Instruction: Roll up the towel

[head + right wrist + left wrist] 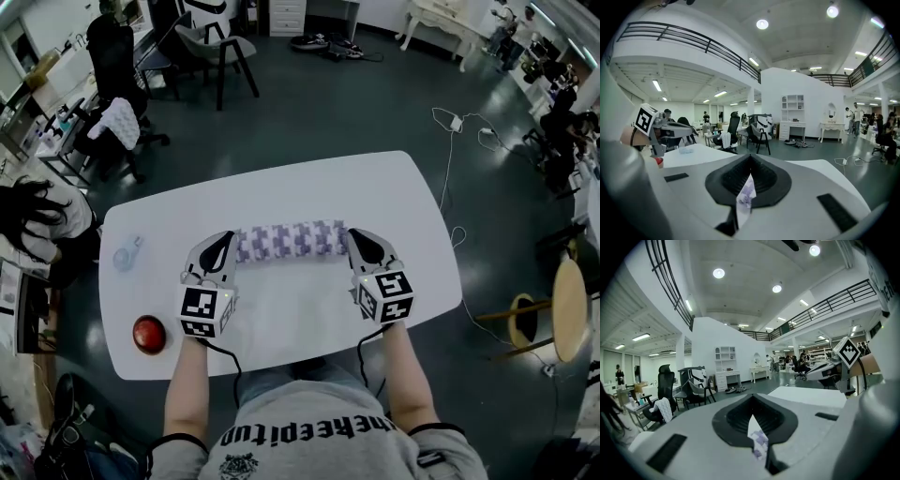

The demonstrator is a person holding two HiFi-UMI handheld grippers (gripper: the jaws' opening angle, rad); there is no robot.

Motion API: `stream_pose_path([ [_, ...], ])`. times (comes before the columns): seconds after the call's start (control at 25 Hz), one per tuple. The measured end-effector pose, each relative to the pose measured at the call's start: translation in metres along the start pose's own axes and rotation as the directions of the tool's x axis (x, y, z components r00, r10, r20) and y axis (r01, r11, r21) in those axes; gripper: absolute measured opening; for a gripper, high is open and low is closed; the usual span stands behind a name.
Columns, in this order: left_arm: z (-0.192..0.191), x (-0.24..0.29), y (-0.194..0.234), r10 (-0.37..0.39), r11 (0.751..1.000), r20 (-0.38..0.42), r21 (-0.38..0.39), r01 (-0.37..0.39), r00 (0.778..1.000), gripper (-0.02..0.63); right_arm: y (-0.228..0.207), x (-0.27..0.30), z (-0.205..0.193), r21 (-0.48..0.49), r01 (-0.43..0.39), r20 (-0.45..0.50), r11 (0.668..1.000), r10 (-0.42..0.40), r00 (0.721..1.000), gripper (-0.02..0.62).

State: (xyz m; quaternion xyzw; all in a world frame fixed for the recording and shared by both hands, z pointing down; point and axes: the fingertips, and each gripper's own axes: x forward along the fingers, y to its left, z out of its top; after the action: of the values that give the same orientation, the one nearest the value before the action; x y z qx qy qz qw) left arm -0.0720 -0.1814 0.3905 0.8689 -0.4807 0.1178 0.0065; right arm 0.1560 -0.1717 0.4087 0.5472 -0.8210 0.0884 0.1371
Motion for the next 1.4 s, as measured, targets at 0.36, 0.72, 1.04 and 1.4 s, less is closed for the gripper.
stream_pose_path([
  [0.36, 0.044, -0.056, -0.047, 0.055, 0.998, 0.108, -0.011, -0.054, 0.993, 0.005, 0.008, -0.074, 0.033, -0.039, 0.023, 0.128, 0.999, -0.018, 0.992, 0.002],
  [0.72, 0.083, -0.099, -0.074, 0.131, 0.991, 0.204, -0.059, -0.122, 0.970, 0.006, 0.006, -0.128, 0.057, -0.084, 0.067, 0.220, 0.994, -0.047, 0.974, 0.003],
  [1.04, 0.111, -0.133, -0.092, 0.212, 0.977, 0.299, -0.053, -0.205, 0.930, 0.006, 0.007, -0.165, 0.072, -0.106, 0.088, 0.290, 0.990, -0.053, 0.956, 0.003],
  [1.4, 0.132, -0.160, -0.121, 0.243, 0.969, 0.360, -0.041, -0.245, 0.900, 0.006, 0.006, -0.209, 0.085, -0.126, 0.127, 0.365, 0.984, -0.073, 0.928, 0.003],
])
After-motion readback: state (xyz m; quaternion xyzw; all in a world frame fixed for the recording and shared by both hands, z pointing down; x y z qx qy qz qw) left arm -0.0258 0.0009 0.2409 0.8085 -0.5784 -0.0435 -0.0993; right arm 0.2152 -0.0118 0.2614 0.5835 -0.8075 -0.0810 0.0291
